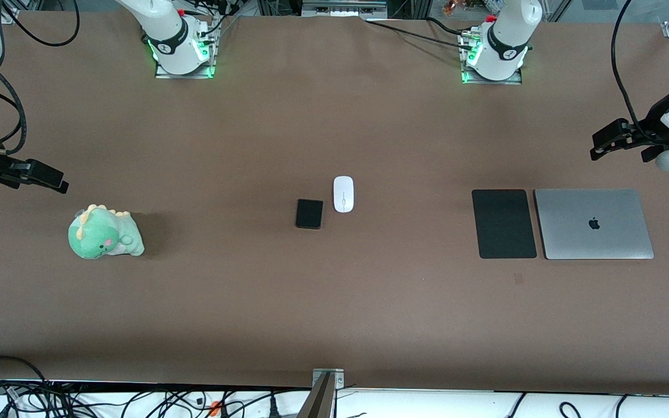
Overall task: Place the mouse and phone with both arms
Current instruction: 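Move the left gripper over the white mouse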
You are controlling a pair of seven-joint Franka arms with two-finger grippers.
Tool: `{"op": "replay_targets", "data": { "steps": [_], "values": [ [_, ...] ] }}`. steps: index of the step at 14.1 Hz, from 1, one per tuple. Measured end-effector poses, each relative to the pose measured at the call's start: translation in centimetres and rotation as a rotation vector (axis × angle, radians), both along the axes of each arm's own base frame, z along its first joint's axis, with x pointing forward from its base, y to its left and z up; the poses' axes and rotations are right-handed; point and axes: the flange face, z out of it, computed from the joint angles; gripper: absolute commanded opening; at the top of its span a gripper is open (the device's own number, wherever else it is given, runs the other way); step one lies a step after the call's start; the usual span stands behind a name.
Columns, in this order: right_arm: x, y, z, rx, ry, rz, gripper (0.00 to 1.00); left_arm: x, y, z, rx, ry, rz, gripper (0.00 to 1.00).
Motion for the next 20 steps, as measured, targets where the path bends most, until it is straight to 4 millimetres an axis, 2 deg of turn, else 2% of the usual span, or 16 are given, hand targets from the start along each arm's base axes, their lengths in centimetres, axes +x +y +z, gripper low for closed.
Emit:
{"op": "replay_targets", "data": {
  "steps": [3, 7, 11, 16, 18, 20],
  "values": [
    [0.1, 0.0, 0.1, -0.001, -0.012, 0.000, 1.00, 0.0, 0.1, 0.3, 0.000, -0.005, 0.000, 1.00],
    [0.1, 0.0, 0.1, -0.001, -0.010, 0.000, 1.00, 0.0, 1.3, 1.1, 0.000, -0.016, 0.023, 1.00],
    [0.1, 0.0, 0.1, 0.000, -0.009, 0.001, 1.00, -0.2, 1.3, 1.5, 0.000, -0.005, 0.022, 1.00],
    [0.2, 0.1, 0.0, -0.001, -0.009, 0.002, 1.00, 0.3, 0.2, -0.2, -0.016, 0.044, 0.007, 1.00],
    [0.2, 0.1, -0.1, -0.001, -0.009, 0.002, 1.00, 0.8, -1.3, -1.3, -0.056, 0.068, -0.013, 1.00],
    [0.2, 0.1, -0.1, -0.001, -0.009, 0.002, 1.00, 1.6, -3.5, -3.6, -0.095, 0.109, -0.041, 1.00]
  ]
}}
